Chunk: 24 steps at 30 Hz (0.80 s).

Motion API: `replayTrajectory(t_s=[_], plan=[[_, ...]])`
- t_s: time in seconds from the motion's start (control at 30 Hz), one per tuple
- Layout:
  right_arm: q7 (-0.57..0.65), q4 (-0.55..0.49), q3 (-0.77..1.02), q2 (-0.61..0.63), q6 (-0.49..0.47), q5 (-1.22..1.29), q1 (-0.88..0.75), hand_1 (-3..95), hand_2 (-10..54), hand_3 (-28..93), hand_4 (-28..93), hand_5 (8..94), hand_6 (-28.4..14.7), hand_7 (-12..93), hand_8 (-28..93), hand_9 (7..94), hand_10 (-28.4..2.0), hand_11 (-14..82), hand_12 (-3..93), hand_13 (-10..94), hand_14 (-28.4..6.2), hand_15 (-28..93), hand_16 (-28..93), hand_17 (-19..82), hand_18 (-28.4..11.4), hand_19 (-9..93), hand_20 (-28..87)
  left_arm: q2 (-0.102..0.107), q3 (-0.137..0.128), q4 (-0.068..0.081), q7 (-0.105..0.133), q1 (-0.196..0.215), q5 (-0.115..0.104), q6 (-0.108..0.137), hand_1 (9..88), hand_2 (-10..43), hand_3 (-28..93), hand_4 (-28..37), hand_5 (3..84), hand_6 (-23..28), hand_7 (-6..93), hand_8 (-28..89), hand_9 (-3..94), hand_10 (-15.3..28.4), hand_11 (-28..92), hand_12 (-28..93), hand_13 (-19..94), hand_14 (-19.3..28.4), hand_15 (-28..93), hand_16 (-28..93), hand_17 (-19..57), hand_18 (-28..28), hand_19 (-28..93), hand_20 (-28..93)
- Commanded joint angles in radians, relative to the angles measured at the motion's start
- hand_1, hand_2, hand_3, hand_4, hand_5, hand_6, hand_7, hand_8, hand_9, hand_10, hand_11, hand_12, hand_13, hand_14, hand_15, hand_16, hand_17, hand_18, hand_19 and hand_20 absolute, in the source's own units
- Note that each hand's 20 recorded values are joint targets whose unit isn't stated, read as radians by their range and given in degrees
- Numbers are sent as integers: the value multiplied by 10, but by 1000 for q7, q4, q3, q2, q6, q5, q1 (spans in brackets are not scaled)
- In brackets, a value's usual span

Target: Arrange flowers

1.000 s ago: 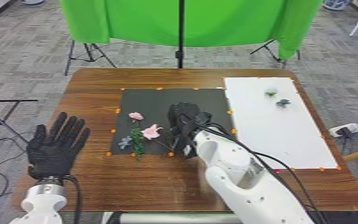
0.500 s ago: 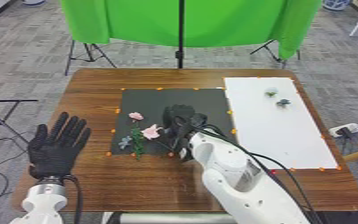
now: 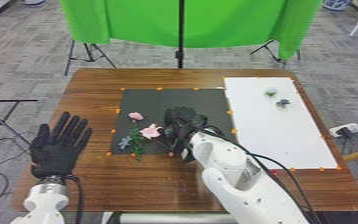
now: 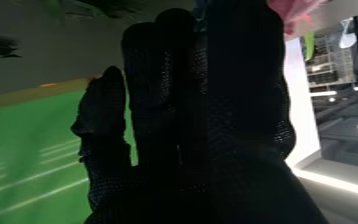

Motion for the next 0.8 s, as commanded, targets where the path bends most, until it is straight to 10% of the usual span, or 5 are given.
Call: replayTrajectory(t_s=[0.03, 0.43, 0.53, 0.8], plan=[[19, 22, 36, 7, -5, -8, -15, 929, -95, -283, 374, 626, -21, 161, -132, 697, -129, 217, 268, 604, -91, 583, 339, 288, -226, 850, 387, -5, 14, 7, -9, 8, -6, 11, 267, 160, 751, -283, 436, 102, 115, -102, 369, 163, 191, 88, 282, 165, 330, -75, -81, 142, 322, 103], [63, -64, 88, 16, 41, 82, -55, 835, -95, -283, 556, 594, -38, 144, -123, 658, -154, 279, 187, 592, -114, 626, 286, 283, -229, 849, 369, -8, 10, 5, -14, 16, -22, 3, 266, 159, 752, -283, 432, 98, 116, -102, 367, 158, 189, 90, 280, 162, 325, -71, -81, 141, 320, 102], [86, -99, 117, 19, 59, 99, -67, 470, -95, 717, -200, 585, -41, 141, -120, 647, -158, 275, 186, 586, -126, 664, 203, 281, -231, 847, 373, -11, 9, 3, -17, 19, -21, 0, 266, 160, 751, -283, 433, 98, 116, -102, 368, 159, 189, 90, 280, 161, 324, -71, -81, 141, 320, 102], [170, -96, 299, 98, 185, 99, -54, 407, -95, 764, -283, 570, -47, 127, -116, 622, -169, 238, 174, 565, -140, 657, 191, 277, -234, 842, 365, -17, 5, -3, 0, 24, -14, -11, 265, 159, 753, -283, 431, 97, 114, -100, 366, 158, 186, 90, 278, 159, 319, -69, -81, 140, 317, 102]])
